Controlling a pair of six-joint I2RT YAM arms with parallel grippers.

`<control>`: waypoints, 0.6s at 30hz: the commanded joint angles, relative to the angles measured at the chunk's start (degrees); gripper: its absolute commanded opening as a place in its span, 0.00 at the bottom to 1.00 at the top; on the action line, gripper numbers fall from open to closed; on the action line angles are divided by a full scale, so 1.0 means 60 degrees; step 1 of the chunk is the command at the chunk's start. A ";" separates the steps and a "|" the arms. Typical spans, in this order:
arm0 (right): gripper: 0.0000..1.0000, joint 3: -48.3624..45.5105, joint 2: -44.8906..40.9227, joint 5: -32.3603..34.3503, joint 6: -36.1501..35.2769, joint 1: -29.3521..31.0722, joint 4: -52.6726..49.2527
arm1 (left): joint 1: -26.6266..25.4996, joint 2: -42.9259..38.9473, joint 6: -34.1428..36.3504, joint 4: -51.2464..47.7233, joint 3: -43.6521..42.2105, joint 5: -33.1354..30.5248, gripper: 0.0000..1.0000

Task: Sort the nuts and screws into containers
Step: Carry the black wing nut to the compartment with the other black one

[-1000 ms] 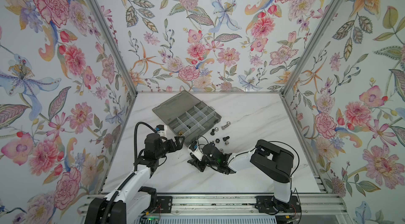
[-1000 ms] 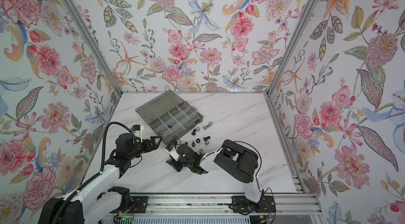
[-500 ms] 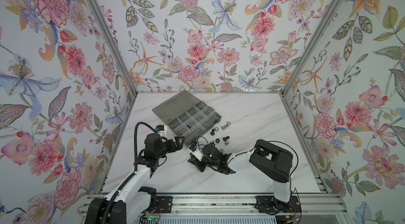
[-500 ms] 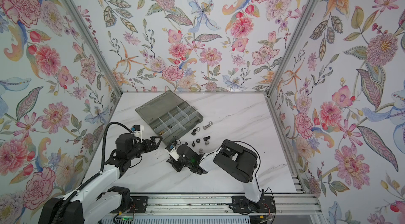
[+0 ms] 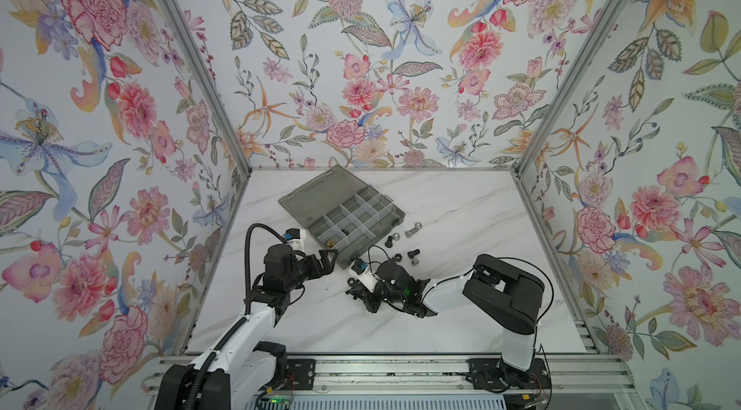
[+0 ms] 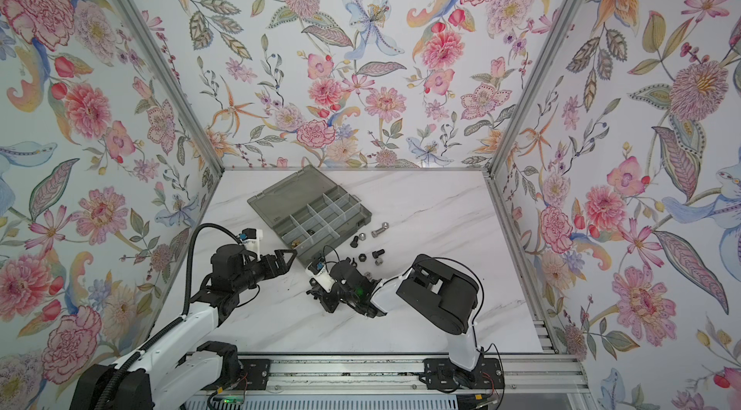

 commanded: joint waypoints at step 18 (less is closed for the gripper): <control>0.04 0.1923 -0.1547 -0.2069 -0.1019 -0.2200 -0.2031 | -0.0052 -0.0172 0.0064 0.0012 -0.0112 0.0169 0.99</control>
